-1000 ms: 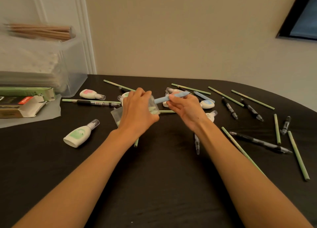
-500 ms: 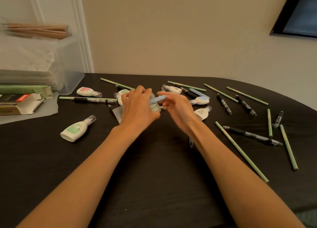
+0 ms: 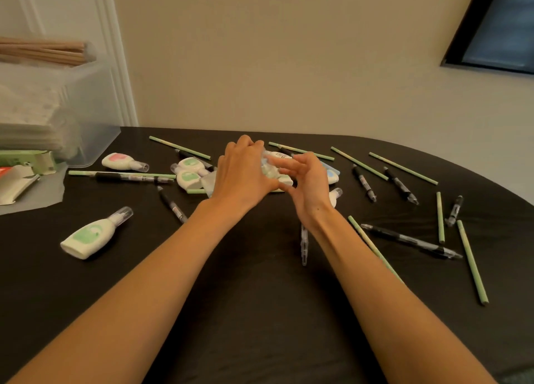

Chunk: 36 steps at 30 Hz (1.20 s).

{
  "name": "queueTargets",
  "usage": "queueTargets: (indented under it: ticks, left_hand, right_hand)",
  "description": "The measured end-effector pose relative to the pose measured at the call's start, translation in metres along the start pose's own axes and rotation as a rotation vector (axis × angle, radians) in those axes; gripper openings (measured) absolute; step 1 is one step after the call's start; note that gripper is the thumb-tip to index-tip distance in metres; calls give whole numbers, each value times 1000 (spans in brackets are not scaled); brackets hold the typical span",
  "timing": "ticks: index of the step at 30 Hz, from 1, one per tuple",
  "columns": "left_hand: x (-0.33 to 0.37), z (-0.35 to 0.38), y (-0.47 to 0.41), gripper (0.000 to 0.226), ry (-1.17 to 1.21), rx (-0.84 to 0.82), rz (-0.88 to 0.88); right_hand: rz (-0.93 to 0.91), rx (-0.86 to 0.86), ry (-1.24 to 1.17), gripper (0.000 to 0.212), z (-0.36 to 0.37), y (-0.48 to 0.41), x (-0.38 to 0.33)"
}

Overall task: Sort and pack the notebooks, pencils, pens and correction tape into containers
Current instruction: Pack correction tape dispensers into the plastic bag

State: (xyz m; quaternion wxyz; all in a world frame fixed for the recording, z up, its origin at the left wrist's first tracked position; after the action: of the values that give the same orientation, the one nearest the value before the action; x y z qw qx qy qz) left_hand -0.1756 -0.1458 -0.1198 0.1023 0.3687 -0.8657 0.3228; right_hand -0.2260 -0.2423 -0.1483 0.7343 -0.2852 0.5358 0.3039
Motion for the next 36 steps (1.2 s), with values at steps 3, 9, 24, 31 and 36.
queueTargets:
  ticks: [3,9,24,31,36]
  left_hand:
    - [10,12,-18,71,-17,-24,7]
    - [19,29,-55,65,-111,-82,-10]
    - [23,33,-73,57,-118,-121,-2]
    - [24,18,-44,62,24,-119,-40]
    - [19,7,-20,59,142,-70,-50]
  right_hand:
    - [-33,138,115,32,-16,-24,-13]
    - [-123,374,1205,35,-73,-110,-13]
    - [-179,321,1388,21,-73,-142,-14]
    - [41,196,160,10,-30,-85,-43]
    - [52,157,23,11,-13,-54,-42]
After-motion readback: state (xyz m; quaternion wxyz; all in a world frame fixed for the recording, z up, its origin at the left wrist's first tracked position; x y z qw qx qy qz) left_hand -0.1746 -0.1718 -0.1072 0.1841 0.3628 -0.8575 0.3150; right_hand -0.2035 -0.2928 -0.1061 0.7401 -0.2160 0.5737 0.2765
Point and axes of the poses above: each hand's wrist, its own y-axis away from the middle knuckle, its own z-axis out of the palm, x = y × z, the point moved 2 cm from there along -y, towards the middle knuckle, and after that the axes turned 5 degrees about x, right-handed, at the moved point
